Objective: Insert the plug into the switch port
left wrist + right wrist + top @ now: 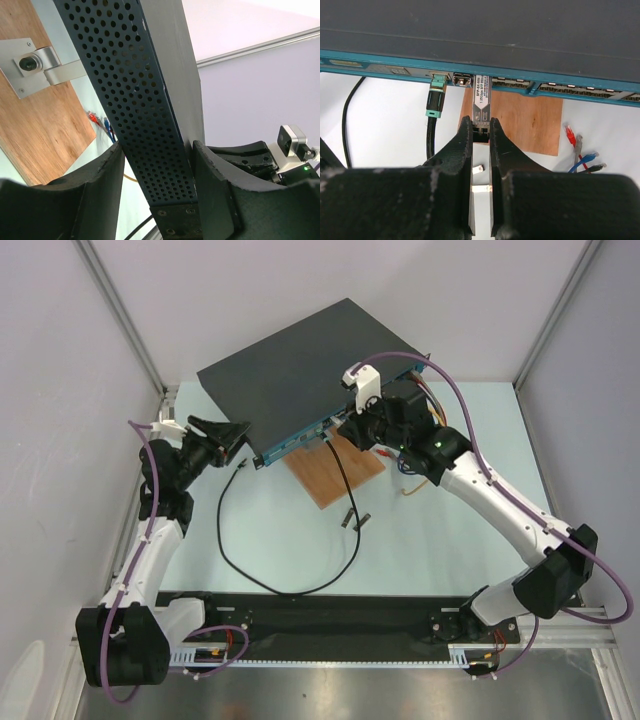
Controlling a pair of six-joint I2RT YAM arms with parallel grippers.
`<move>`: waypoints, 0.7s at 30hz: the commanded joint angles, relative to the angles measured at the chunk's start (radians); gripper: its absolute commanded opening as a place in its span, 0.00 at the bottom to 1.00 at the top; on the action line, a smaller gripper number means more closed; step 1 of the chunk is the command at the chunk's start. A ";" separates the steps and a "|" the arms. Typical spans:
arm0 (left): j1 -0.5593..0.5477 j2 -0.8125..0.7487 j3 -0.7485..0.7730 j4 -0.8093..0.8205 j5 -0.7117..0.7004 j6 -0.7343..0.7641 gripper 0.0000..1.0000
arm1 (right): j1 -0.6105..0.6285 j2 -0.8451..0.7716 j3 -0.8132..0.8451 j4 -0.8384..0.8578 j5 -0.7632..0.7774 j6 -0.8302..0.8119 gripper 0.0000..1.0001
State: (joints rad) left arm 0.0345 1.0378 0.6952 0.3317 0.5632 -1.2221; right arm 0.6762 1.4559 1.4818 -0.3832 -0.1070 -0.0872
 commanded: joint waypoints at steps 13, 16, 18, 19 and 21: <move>-0.024 0.013 0.006 0.044 0.023 0.039 0.00 | 0.034 0.057 0.072 0.141 0.003 -0.034 0.00; -0.025 0.011 0.000 0.046 0.021 0.039 0.00 | 0.034 0.066 0.081 0.152 0.009 -0.043 0.00; -0.025 0.011 -0.005 0.046 0.021 0.041 0.00 | 0.034 0.077 0.087 0.155 0.007 -0.049 0.00; -0.027 0.011 -0.003 0.043 0.020 0.044 0.00 | 0.034 0.078 0.089 0.159 0.004 -0.051 0.00; -0.027 0.013 -0.005 0.043 0.020 0.044 0.00 | 0.033 0.080 0.086 0.171 0.000 -0.063 0.01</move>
State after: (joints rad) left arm 0.0345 1.0405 0.6952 0.3347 0.5613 -1.2228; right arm 0.6930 1.5089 1.5173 -0.3603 -0.0826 -0.1139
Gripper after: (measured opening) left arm 0.568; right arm 0.098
